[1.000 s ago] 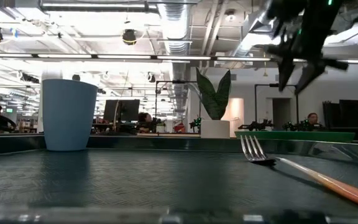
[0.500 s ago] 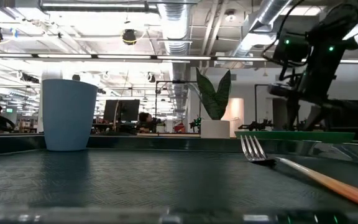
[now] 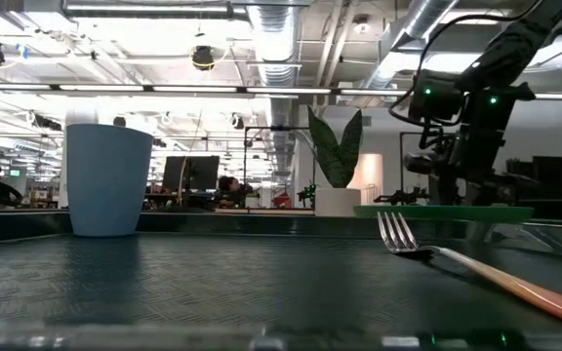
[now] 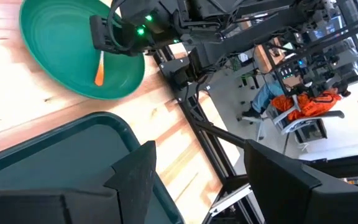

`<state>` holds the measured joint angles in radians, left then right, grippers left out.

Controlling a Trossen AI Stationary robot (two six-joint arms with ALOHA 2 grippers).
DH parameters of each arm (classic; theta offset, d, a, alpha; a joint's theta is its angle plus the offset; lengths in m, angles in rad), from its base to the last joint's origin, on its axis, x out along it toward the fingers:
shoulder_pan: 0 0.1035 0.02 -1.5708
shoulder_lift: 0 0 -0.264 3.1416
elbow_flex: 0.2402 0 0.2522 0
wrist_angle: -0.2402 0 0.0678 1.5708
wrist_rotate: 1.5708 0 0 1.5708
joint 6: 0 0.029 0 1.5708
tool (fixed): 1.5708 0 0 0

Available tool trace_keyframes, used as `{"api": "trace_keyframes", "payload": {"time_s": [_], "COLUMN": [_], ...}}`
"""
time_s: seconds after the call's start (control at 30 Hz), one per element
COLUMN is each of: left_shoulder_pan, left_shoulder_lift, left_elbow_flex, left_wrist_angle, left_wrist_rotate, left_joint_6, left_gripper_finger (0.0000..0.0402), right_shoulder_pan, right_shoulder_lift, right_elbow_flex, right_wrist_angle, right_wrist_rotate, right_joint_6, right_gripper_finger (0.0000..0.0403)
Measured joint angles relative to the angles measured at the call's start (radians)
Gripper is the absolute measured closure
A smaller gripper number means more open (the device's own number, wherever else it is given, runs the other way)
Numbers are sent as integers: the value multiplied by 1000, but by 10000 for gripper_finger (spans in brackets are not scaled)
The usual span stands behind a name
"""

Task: Pick and place plate/cup/fork/spoon on tray
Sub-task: Put the orange spoon on the right of the orange fork on the serving tray

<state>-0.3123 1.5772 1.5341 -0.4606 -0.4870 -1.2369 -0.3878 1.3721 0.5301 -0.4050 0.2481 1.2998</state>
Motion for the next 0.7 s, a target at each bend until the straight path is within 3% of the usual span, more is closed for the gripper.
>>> {"api": "trace_keyframes", "payload": {"time_s": [0.17,0.47,0.7], "left_shoulder_pan": [9,31,56], "left_shoulder_lift": [0,0,0], "left_elbow_flex": [0,0,0], "left_wrist_angle": [-1,-1,0], "left_wrist_rotate": [0,-6,-14], "left_joint_6": [4,56,82], "left_gripper_finger": [175,175,175], "right_shoulder_pan": [1,7,80], "right_shoulder_lift": [-12,-137,-373], "right_elbow_flex": [23,60,64], "right_wrist_angle": [-9,-42,28], "right_wrist_rotate": [-21,-108,-188], "right_joint_6": [-29,-102,-130], "right_gripper_finger": [386,396,398]}}
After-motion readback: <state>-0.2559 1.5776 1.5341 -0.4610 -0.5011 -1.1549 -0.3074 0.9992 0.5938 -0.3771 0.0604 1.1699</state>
